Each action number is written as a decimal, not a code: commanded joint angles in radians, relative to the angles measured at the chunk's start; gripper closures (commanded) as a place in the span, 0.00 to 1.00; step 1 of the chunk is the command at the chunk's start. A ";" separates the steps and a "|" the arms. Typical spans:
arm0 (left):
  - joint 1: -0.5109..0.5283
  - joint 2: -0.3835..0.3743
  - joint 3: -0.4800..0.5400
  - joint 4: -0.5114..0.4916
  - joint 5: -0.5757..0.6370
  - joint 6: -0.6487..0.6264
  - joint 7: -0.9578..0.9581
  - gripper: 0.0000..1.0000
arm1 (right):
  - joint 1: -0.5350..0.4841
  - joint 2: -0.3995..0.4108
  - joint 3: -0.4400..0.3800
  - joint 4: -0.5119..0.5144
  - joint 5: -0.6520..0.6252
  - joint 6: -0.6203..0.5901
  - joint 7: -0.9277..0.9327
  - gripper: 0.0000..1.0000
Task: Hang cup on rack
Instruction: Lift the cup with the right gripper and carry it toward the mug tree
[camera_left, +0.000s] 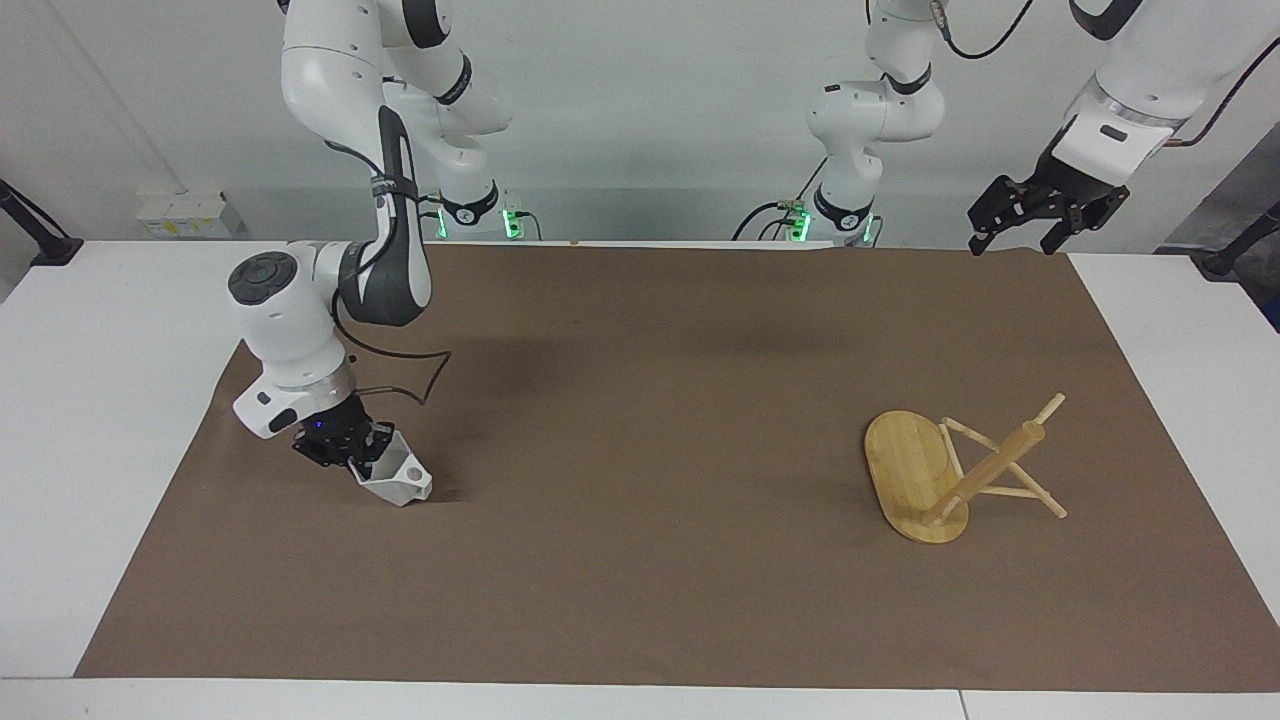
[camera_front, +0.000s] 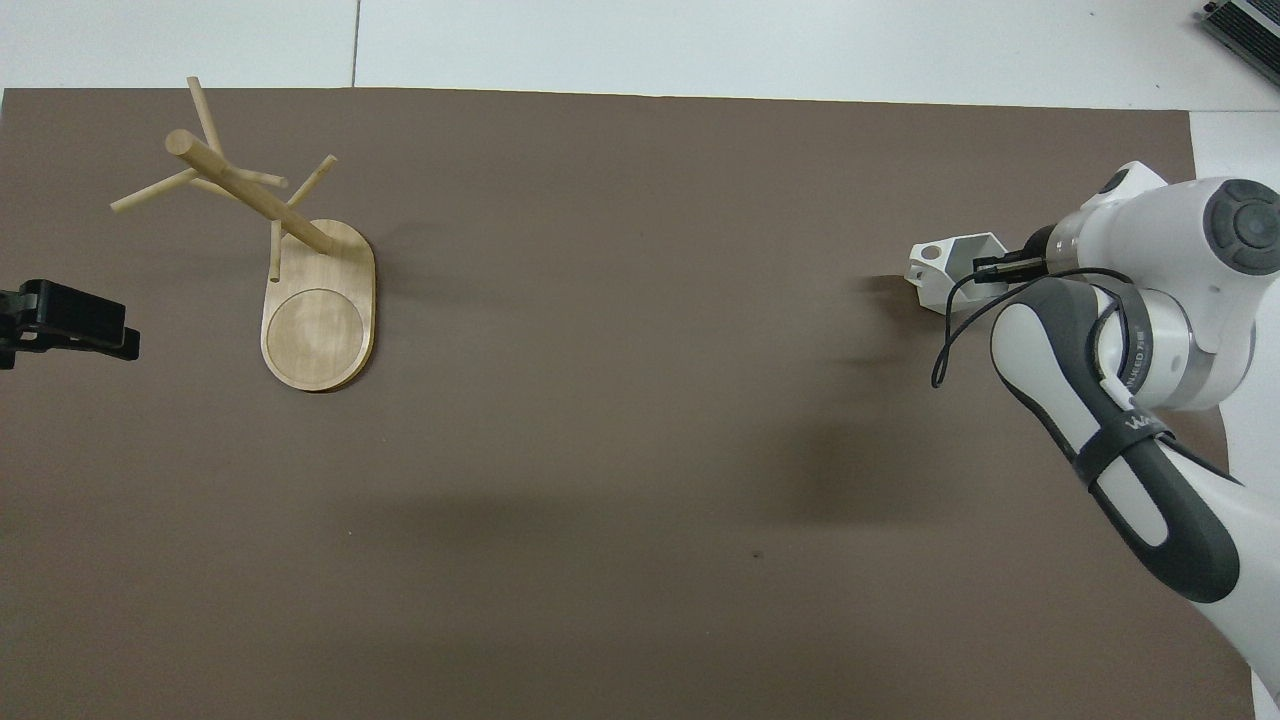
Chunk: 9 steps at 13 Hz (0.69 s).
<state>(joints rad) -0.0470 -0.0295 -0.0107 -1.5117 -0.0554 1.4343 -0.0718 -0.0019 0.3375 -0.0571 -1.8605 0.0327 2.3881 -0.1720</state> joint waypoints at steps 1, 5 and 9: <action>-0.007 -0.027 0.005 -0.028 0.022 -0.006 -0.011 0.00 | -0.004 -0.014 0.008 0.020 -0.007 -0.035 -0.020 1.00; -0.007 -0.027 0.005 -0.028 0.022 -0.005 -0.011 0.00 | -0.007 -0.034 0.078 0.137 -0.004 -0.188 -0.021 1.00; -0.007 -0.027 0.005 -0.028 0.022 -0.005 -0.011 0.00 | -0.007 -0.087 0.134 0.179 0.295 -0.248 -0.023 1.00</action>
<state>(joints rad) -0.0470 -0.0295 -0.0107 -1.5117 -0.0554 1.4343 -0.0718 0.0048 0.2718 0.0543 -1.6884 0.2156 2.1597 -0.1720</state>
